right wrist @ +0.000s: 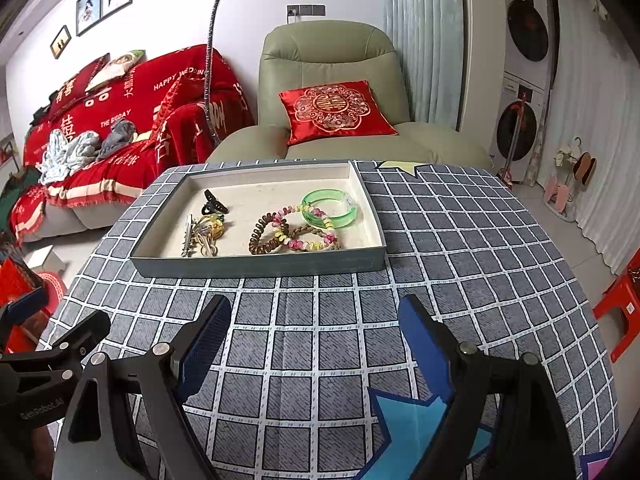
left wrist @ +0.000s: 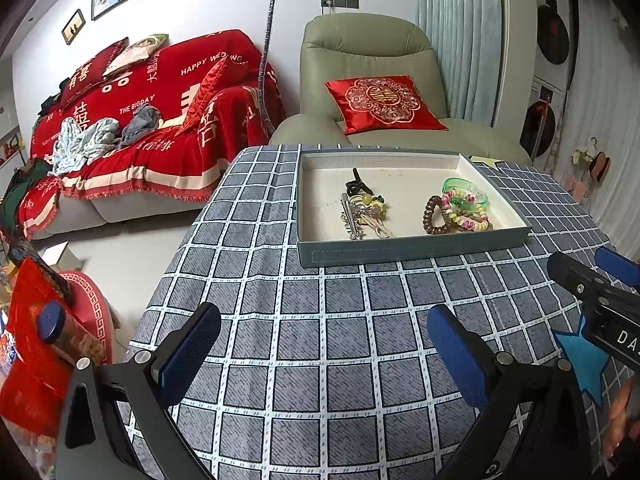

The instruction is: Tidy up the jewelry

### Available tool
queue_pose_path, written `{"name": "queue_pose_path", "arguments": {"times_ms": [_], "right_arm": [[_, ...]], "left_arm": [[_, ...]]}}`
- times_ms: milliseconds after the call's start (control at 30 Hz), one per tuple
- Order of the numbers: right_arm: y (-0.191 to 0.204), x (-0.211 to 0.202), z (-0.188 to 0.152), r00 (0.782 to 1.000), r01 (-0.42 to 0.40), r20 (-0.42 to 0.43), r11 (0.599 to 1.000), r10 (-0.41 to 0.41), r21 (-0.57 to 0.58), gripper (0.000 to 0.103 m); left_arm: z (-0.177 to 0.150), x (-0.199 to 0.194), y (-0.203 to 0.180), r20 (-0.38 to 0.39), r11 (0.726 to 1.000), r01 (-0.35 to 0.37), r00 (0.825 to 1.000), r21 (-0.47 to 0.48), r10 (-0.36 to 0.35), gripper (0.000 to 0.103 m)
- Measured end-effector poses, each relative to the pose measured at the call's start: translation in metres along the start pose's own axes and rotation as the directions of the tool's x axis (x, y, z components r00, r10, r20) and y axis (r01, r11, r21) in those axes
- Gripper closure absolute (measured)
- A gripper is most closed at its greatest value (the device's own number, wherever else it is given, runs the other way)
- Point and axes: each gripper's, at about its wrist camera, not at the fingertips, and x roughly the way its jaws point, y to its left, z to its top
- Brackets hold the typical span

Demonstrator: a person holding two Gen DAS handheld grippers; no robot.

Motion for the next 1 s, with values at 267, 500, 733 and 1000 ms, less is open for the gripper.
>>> {"name": "queue_pose_path", "arguments": {"times_ms": [267,500,733,1000], "right_arm": [[0.0004,-0.0001,0.0001,1.0,0.001,0.0,1.0,-0.001,-0.001,0.015],[0.0005,-0.0001,0.0001,1.0,0.0,0.001,1.0,0.0,-0.001,0.015],[0.0005,-0.0002,0.0,1.0,0.001,0.0,1.0,-0.001,0.0,0.015],[0.0006,0.0001,-0.0003,1.0,0.0,0.0,1.0,0.0,0.0,0.015]], "left_arm": [[0.0003,0.0,-0.0003,0.0,1.0,0.002,1.0,-0.001,-0.002,0.0],[0.0013,0.0001,-0.0005,0.0,1.0,0.002,1.0,0.001,-0.002,0.0],[0.0015,0.0001,-0.0004,0.0,1.0,0.002,1.0,0.001,-0.002,0.0],[0.0017,0.0,-0.0009,0.0,1.0,0.003,1.0,0.003,-0.003,0.0]]}}
